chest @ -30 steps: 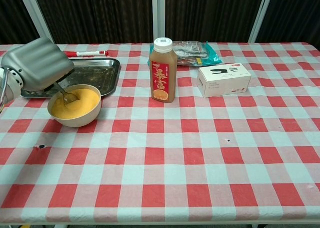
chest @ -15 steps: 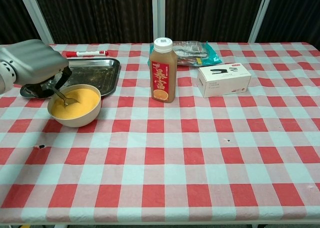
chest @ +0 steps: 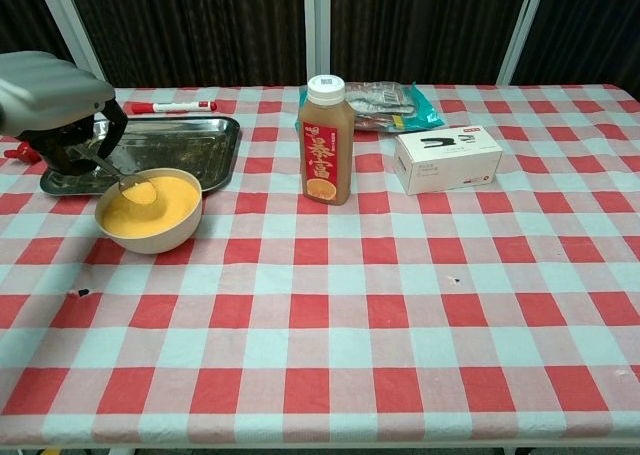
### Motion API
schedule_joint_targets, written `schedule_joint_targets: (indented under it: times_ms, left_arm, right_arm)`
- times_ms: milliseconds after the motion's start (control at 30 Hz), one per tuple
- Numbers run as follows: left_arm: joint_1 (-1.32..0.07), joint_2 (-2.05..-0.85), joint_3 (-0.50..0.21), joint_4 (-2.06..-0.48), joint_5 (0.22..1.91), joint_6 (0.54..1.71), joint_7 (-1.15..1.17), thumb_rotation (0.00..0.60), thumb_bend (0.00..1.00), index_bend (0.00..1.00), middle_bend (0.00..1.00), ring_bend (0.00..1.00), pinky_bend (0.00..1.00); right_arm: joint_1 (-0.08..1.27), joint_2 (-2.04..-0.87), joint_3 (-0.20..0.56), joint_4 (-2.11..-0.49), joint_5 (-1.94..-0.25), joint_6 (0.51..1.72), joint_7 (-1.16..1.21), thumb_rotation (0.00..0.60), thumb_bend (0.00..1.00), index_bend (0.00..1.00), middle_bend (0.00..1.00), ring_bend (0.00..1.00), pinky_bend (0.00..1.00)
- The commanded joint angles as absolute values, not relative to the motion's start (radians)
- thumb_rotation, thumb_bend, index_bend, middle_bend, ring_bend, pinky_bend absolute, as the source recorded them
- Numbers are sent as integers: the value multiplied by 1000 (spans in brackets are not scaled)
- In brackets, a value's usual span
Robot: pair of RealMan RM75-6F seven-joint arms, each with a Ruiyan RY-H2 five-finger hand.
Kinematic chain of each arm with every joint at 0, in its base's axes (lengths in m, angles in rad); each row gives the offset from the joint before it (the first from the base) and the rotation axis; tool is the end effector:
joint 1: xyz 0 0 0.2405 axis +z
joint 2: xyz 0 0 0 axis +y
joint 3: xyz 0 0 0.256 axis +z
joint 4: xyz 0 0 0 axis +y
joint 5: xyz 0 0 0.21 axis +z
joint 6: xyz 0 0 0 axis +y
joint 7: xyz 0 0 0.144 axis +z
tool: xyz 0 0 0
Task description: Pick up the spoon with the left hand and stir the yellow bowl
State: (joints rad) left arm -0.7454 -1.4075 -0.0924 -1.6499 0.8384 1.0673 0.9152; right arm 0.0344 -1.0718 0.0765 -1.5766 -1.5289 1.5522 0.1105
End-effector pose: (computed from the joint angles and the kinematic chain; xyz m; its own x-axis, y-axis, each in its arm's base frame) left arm -0.1823 0.3311 0.0205 0.7990 0.2064 0.5649 0.6010 -0.3079 -0.7376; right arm -0.3195 -0.1708 0.1887 0.3695 0.0748 0.9262 -0.9289 0.0027 0.3703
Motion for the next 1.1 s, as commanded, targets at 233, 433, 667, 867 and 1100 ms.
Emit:
schedule_joint_targets:
  times_ms: [233, 433, 667, 867, 1100]
  left_arm:
    - [-748, -1503, -28, -1534, 955, 1255, 1088, 600, 431, 697, 1000, 1000, 1000]
    - [-738, -1586, 37, -1432, 1074, 1324, 1203, 600, 436, 697, 1000, 1000, 1000]
    - [-736, -1612, 73, -1380, 1194, 1355, 1284, 600, 446, 703, 1000, 1000, 1000]
    - [-732, -1607, 66, -1400, 1223, 1358, 1371, 600, 448, 709, 1000, 1000, 1000]
    - [-724, -1597, 54, -1443, 1203, 1340, 1482, 600, 448, 709, 1000, 1000, 1000]
  right_arm:
    - [35, -1073, 77, -1573, -1526, 1549, 114, 600, 188, 104, 284, 133, 231]
    - [34, -1073, 77, -1570, -1526, 1550, 116, 600, 186, 103, 284, 133, 231]
    - [35, -1073, 76, -1571, -1526, 1549, 116, 600, 187, 103, 284, 133, 231]
    - [32, -1071, 76, -1571, -1526, 1552, 118, 600, 187, 103, 284, 133, 231]
    - [33, -1072, 76, -1570, -1526, 1550, 119, 600, 186, 104, 284, 133, 231]
